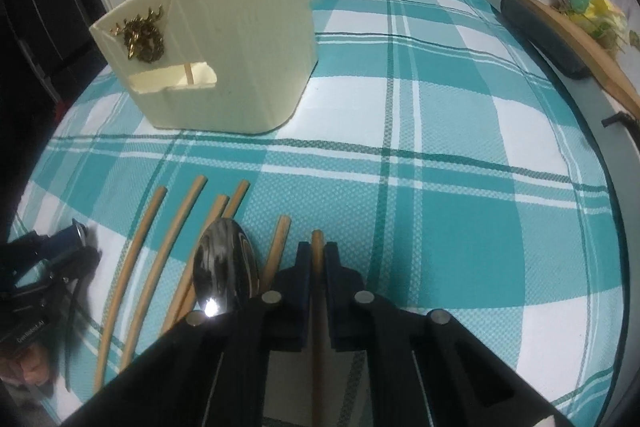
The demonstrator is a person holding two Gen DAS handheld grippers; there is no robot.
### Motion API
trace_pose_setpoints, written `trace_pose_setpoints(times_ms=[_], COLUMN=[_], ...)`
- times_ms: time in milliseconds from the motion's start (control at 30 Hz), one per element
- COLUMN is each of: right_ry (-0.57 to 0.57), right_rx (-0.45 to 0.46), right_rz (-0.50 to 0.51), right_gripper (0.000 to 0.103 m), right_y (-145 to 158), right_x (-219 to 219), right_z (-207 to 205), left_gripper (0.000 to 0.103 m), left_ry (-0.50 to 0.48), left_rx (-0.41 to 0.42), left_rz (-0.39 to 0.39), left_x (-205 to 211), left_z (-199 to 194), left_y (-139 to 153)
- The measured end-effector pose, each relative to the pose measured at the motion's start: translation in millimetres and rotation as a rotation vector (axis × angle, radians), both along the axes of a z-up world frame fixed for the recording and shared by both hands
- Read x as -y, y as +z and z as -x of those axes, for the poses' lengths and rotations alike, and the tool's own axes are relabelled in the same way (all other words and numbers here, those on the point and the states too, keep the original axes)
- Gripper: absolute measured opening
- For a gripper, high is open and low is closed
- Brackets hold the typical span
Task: Organize utensils
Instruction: 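Grasp a wooden chopstick with the right tool while the left tool grasps a steel spoon, then carry the spoon and chopstick over the cream box and release both into it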
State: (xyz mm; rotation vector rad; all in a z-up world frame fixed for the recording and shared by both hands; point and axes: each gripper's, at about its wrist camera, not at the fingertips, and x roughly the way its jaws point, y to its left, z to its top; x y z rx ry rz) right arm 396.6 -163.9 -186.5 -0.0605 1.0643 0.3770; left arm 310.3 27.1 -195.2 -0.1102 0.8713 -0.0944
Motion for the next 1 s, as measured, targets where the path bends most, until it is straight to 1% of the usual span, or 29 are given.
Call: trace_pose_setpoints(times_ms=[67,167,333,433,633,800,1000], right_ry=[-0.018,-0.029,-0.041,-0.039,-0.039,-0.034,-0.036], right_rx=[0.011,0.056,0.142,0.217,0.366,0.463,0.540], right_rz=[-0.045,-0.099,-0.170,-0.186,-0.198,-0.219,-0.237], right_gripper=[0.006,0.006,0.006,0.006,0.006,0.006,0.006], right_y=[8,28,69,95,135,157,175], right_x=[7,14,22,26,34,39,40], right_z=[4,16,40,59,101,131,154], left_gripper=[0.036,0.036,0.036,0.036,0.036,0.036,0.036], left_ry=[0.005,0.009,0.015,0.017,0.007,-0.001,-0.007], left_rx=[0.021,0.057,0.124,0.164,0.225,0.258,0.281], left_rz=[0.009,0.024,0.049,0.059,0.074,0.080,0.108], left_x=[-3,-8,-17,-21,-26,-27,-29], left_z=[4,11,28,39,64,79,92], left_y=[9,26,57,74,101,117,131])
